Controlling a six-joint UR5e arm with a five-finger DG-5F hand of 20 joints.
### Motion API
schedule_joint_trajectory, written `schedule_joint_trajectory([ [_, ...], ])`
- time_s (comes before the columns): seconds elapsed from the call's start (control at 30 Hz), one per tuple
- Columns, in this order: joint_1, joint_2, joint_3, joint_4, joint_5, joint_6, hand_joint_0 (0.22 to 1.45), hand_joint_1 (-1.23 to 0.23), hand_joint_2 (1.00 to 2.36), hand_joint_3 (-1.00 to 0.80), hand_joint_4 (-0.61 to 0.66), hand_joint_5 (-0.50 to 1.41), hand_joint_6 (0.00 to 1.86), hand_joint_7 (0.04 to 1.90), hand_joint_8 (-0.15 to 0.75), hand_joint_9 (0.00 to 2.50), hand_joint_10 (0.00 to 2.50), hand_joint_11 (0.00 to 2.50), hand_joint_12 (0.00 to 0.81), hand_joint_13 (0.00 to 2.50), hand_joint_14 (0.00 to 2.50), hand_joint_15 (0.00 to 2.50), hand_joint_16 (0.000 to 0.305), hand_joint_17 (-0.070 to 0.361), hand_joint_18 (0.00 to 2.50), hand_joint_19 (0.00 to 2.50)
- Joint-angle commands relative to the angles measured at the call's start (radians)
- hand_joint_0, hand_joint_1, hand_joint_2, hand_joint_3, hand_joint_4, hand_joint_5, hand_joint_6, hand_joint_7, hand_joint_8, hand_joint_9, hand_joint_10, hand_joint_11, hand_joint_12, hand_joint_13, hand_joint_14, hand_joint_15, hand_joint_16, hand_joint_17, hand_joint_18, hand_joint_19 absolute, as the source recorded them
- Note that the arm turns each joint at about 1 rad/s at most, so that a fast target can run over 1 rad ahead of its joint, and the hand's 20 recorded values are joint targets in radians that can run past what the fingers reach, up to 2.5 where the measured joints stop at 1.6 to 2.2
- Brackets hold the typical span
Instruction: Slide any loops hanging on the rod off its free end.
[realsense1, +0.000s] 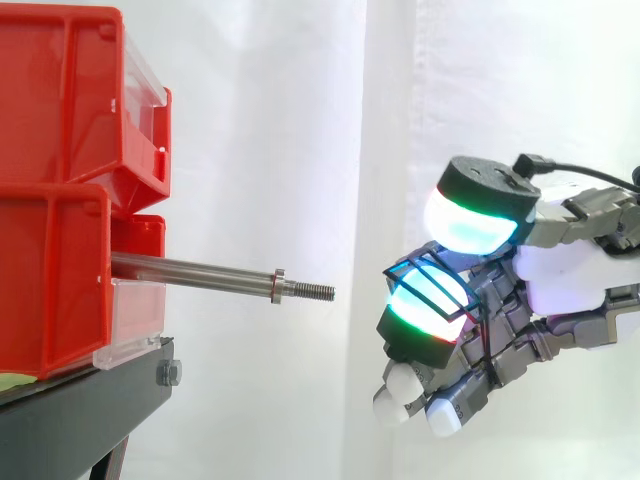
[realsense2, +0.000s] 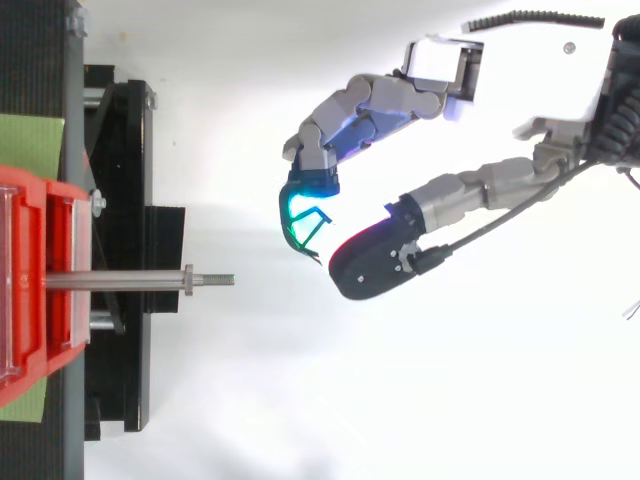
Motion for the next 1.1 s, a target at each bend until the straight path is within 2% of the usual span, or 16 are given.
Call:
schedule_joint_trajectory([
  [0.0,0.000,0.001,0.002,-0.003,0.000,0.001,0.56,-0.49,1.01,-0.43,0.13,-0.14,0.89,0.99,0.267,0.71,0.02,0.42,0.331,0.46,0.01,0.20,0.047,0.107,0.48,0.33],
  [0.17,0.000,-0.001,0.002,-0.006,0.003,0.001,0.54,-0.68,1.02,-0.14,0.15,-0.14,0.90,1.07,0.276,0.70,0.02,0.43,0.336,0.46,0.01,0.21,0.048,0.107,0.47,0.32],
  [0.27,0.000,0.001,0.002,-0.006,0.003,0.004,0.54,-0.72,1.02,-0.10,0.11,-0.14,0.91,1.03,0.275,0.68,0.02,0.43,0.336,0.46,0.01,0.21,0.048,0.107,0.47,0.32],
  [0.47,0.003,0.001,0.004,-0.008,0.003,0.005,0.56,-0.74,1.02,-0.13,0.09,-0.15,0.92,1.00,0.272,0.67,0.02,0.43,0.336,0.46,0.01,0.20,0.048,0.107,0.47,0.32],
  [0.67,0.003,-0.001,0.004,-0.008,0.003,0.005,0.60,-0.77,1.01,-0.32,0.11,-0.15,0.91,0.97,0.262,0.66,0.02,0.42,0.331,0.46,0.01,0.21,0.047,0.106,0.47,0.32],
  [0.8,0.004,0.001,0.002,-0.006,0.003,0.005,0.59,-0.78,1.01,-0.36,0.11,-0.15,0.91,0.98,0.262,0.66,0.02,0.42,0.330,0.46,0.01,0.20,0.047,0.106,0.48,0.32],
  [1.07,0.003,0.001,0.004,-0.006,0.003,0.010,0.55,-0.64,1.01,-0.41,0.14,-0.15,0.91,0.95,0.263,0.67,0.02,0.42,0.334,0.46,0.01,0.20,0.047,0.107,0.47,0.32],
])
